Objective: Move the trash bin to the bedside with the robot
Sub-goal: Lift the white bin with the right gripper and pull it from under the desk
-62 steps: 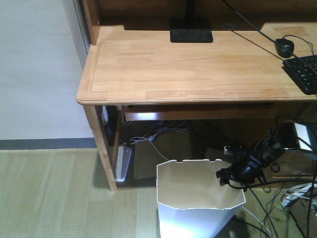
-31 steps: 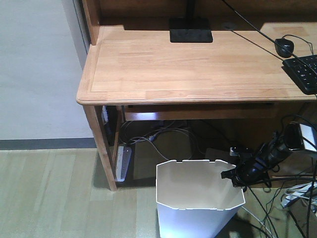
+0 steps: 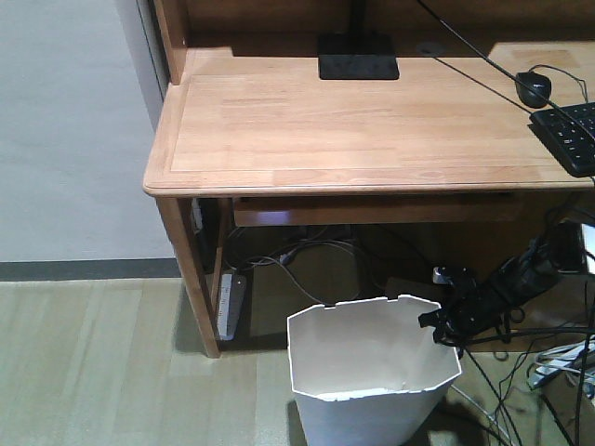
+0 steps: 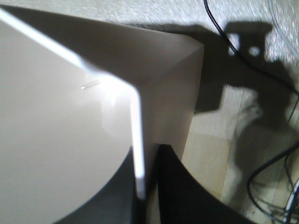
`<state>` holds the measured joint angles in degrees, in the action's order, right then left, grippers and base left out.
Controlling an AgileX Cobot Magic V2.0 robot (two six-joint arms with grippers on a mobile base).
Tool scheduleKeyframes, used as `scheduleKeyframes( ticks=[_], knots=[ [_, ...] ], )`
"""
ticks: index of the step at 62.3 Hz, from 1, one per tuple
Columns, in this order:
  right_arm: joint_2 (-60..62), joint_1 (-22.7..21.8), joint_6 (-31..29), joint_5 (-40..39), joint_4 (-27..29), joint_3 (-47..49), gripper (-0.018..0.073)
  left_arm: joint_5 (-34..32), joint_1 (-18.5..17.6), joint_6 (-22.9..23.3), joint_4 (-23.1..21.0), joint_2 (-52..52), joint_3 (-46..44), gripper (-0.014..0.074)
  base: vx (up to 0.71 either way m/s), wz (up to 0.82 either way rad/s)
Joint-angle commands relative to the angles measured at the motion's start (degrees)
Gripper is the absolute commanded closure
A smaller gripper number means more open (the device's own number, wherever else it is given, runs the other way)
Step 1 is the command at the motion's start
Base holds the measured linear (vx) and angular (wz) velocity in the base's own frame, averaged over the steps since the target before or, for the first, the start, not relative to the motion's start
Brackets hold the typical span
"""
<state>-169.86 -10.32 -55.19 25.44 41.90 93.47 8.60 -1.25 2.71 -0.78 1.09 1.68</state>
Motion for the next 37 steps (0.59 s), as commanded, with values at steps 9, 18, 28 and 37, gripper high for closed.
scheduleKeyframes(
  ticks=[9, 18, 28, 37],
  knots=[
    [12.6, -0.3, -7.1, 2.4, 10.5, -7.8, 0.0565, -4.4, -0.3, 0.5, -0.2, 0.6, 1.6, 0.0602, 0.0, 0.0],
    [18.3, -0.3, -13.4, 2.3, 15.0, -14.8, 0.0565, -4.4, -0.3, 0.5, -0.2, 0.6, 1.6, 0.0602, 0.0, 0.0],
    [26.4, -0.3, -17.3, 2.4, 18.7, -22.4, 0.0565, -4.4, -0.3, 0.5, -0.2, 0.6, 1.6, 0.0602, 0.0, 0.0],
    [34.4, -0.3, -18.9, 2.1, 18.8, -28.3, 0.0565, -4.4, -0.3, 0.5, -0.2, 0.6, 1.6, 0.0602, 0.0, 0.0]
  ],
)
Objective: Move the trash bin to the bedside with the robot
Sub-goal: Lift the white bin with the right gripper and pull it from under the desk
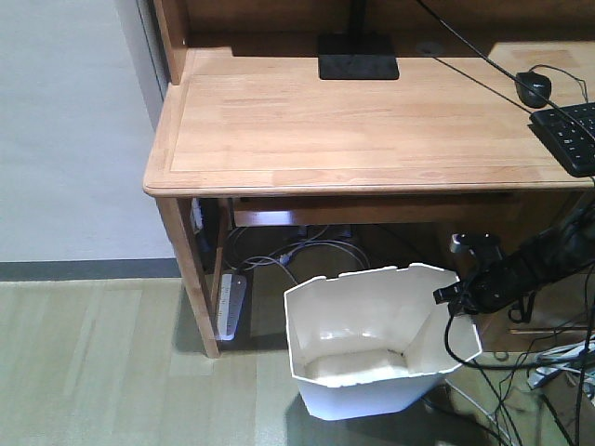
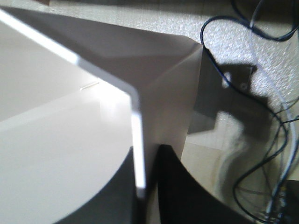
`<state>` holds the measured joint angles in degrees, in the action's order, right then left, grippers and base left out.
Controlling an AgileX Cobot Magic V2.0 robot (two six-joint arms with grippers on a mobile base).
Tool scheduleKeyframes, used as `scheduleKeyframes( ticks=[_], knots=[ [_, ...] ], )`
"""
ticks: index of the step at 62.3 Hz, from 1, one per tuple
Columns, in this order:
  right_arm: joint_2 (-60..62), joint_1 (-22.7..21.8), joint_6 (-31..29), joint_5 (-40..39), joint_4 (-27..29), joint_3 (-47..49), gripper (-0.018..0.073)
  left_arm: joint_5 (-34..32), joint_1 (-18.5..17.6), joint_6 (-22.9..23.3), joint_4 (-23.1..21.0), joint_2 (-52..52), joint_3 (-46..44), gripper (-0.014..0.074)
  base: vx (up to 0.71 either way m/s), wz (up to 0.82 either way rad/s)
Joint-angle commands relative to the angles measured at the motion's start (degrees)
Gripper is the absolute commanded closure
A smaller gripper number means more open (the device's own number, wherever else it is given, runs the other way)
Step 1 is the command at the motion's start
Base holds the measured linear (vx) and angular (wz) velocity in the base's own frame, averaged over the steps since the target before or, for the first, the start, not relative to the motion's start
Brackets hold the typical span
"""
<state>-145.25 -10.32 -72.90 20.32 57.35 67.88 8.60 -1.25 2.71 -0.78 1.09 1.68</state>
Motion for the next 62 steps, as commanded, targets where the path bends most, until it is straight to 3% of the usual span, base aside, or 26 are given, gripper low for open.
scheduleKeyframes(
  ticks=[1, 27, 62],
  knots=[
    [10.7, -0.3, -1.2, 7.3, 3.4, -3.3, 0.0565, -4.4, -0.3, 0.5, -0.2, 0.6, 1.6, 0.0602, 0.0, 0.0],
    [30.4, -0.3, -1.3, 8.5, 4.7, -16.2, 0.0565, -4.4, -0.3, 0.5, -0.2, 0.6, 1.6, 0.0602, 0.0, 0.0],
    [31.3, -0.3, -0.8, 12.2, 4.9, -16.6, 0.0565, -4.4, -0.3, 0.5, -0.2, 0.6, 1.6, 0.0602, 0.0, 0.0]
  ],
)
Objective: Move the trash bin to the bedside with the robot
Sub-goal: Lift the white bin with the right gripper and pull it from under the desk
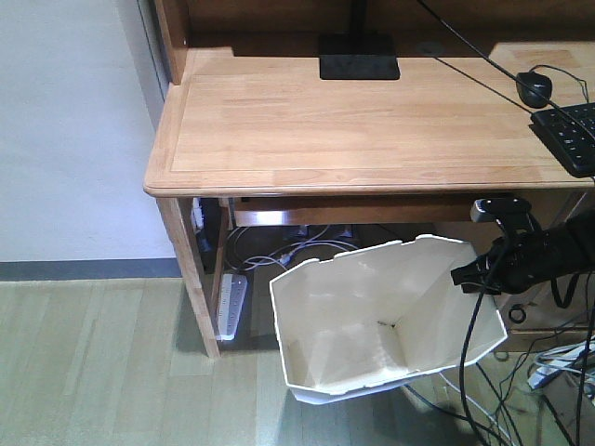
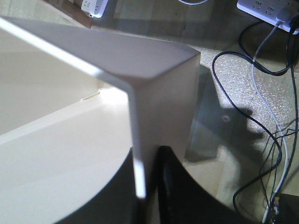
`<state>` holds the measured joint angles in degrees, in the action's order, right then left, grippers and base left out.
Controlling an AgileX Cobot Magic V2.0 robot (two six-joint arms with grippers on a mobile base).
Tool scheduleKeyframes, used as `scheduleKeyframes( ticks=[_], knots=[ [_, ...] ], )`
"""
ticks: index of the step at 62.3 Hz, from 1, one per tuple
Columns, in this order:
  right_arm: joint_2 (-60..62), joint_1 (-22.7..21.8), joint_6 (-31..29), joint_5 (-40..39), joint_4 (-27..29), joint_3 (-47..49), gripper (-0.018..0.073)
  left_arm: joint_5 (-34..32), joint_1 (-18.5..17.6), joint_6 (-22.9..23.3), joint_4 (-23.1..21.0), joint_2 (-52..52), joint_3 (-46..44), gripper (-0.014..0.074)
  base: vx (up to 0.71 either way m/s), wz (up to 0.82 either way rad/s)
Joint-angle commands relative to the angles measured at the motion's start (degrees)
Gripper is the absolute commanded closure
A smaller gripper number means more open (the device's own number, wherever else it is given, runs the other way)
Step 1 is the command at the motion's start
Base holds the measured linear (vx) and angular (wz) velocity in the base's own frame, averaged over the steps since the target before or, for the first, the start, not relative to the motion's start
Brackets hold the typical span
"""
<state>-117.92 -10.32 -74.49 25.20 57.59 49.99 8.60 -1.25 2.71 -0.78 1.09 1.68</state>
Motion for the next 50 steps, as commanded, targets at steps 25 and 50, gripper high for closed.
scheduleKeyframes(
  ticks=[25, 50],
  knots=[
    [4.0, -0.3, 0.8, 7.1, 4.6, 1.3, 0.0565, -4.4, -0.3, 0.5, -0.2, 0.6, 1.6, 0.0602, 0.0, 0.01],
    [4.0, -0.3, 0.8, 7.1, 4.6, 1.3, 0.0565, -4.4, -0.3, 0.5, -0.2, 0.6, 1.6, 0.0602, -0.03, 0.13]
  ],
)
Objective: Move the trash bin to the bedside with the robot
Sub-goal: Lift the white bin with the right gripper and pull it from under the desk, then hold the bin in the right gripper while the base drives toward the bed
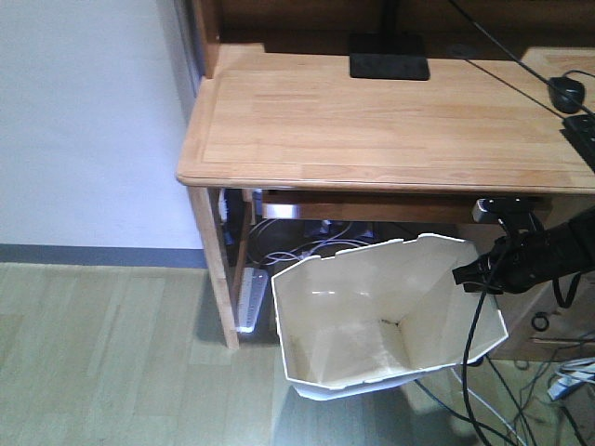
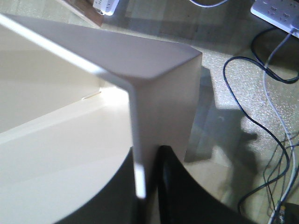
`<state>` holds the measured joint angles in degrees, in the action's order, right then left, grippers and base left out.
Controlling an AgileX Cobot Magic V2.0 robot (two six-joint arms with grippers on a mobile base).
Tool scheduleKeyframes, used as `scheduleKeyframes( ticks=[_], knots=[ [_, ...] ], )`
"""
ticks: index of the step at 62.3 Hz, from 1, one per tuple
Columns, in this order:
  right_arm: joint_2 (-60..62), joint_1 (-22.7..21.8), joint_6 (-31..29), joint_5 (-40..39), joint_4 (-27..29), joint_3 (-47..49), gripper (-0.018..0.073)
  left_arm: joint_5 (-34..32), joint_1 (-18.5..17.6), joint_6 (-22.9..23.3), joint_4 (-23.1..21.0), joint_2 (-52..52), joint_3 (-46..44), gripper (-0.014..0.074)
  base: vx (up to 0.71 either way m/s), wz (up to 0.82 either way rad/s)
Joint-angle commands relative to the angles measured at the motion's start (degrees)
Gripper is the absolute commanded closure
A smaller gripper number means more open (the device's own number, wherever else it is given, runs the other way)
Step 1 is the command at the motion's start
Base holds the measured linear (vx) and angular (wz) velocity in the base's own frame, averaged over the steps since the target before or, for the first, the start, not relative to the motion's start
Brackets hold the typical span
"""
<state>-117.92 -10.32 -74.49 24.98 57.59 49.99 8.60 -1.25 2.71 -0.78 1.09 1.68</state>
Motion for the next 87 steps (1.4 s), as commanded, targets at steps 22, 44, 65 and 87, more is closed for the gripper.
scheduleKeyframes(
  ticks=[22, 44, 65, 87],
  knots=[
    [4.0, -0.3, 0.8, 7.4, 4.6, 1.3, 0.0565, -4.4, -0.3, 0.5, -0.2, 0.6, 1.6, 0.0602, -0.08, 0.44],
    [4.0, -0.3, 0.8, 7.4, 4.6, 1.3, 0.0565, -4.4, -0.3, 0.5, -0.2, 0.6, 1.6, 0.0602, -0.1, 0.64],
    [4.0, -0.3, 0.8, 7.4, 4.6, 1.3, 0.0565, -4.4, -0.3, 0.5, -0.2, 0.6, 1.6, 0.0602, -0.04, 0.57],
    [4.0, -0.3, 0.8, 7.3, 4.6, 1.3, 0.0565, -4.4, -0.3, 0.5, -0.2, 0.6, 1.6, 0.0602, 0.07, 0.51]
  ],
)
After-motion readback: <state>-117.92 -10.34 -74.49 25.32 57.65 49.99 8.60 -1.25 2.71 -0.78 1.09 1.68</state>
